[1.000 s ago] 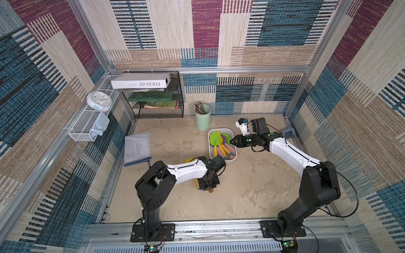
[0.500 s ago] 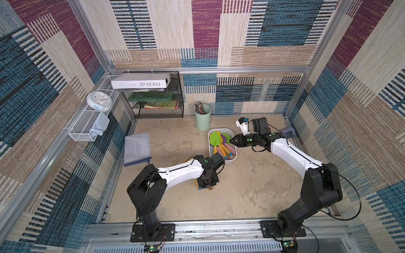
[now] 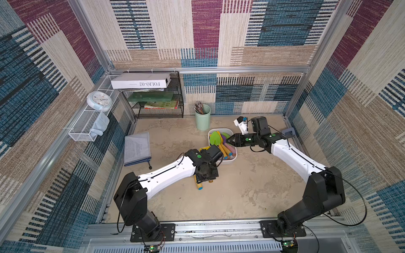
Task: Put the shovel into the storage box
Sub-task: Pick up the shovel from the center of the board.
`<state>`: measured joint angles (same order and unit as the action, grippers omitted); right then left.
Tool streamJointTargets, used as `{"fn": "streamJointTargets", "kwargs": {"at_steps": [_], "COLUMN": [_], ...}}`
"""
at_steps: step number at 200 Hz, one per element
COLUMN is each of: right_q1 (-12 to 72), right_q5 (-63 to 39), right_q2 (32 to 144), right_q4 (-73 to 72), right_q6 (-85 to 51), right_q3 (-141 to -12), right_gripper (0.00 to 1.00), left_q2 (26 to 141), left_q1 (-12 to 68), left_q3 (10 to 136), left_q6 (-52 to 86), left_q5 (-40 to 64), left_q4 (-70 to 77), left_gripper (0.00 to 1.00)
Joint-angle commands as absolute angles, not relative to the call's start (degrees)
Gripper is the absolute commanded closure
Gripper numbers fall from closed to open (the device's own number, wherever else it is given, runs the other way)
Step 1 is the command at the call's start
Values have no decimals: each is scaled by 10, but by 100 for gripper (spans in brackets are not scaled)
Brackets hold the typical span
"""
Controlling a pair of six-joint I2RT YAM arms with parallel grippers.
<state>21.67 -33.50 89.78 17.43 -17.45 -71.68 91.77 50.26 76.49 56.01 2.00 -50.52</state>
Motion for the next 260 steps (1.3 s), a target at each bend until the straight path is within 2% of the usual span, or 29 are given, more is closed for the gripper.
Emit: {"fn": "streamJointTargets", "kwargs": {"at_steps": [1, 105, 161, 232, 260], "right_q1": [234, 280, 291, 306, 308], "right_q5": [-339, -309, -291, -229, -219], "right_q2": [903, 911, 911, 914, 917], "right_q4": [155, 139, 127, 124, 123], "right_q6": [-193, -219, -229, -248, -253], "right_q3": [-726, -739, -729, -734, -733], "right_gripper": [60, 58, 61, 83, 88], "left_q2": [922, 943, 954, 974, 975], "left_q1": [502, 488, 483, 483, 483], "left_q3": [795, 840, 871, 885, 890], "left_q6": [503, 459, 462, 469, 473], "left_q5": [27, 14, 16, 22, 18], "left_q4": [-518, -518, -518, -518, -518], "left_gripper": [100, 100, 100, 100, 99]}}
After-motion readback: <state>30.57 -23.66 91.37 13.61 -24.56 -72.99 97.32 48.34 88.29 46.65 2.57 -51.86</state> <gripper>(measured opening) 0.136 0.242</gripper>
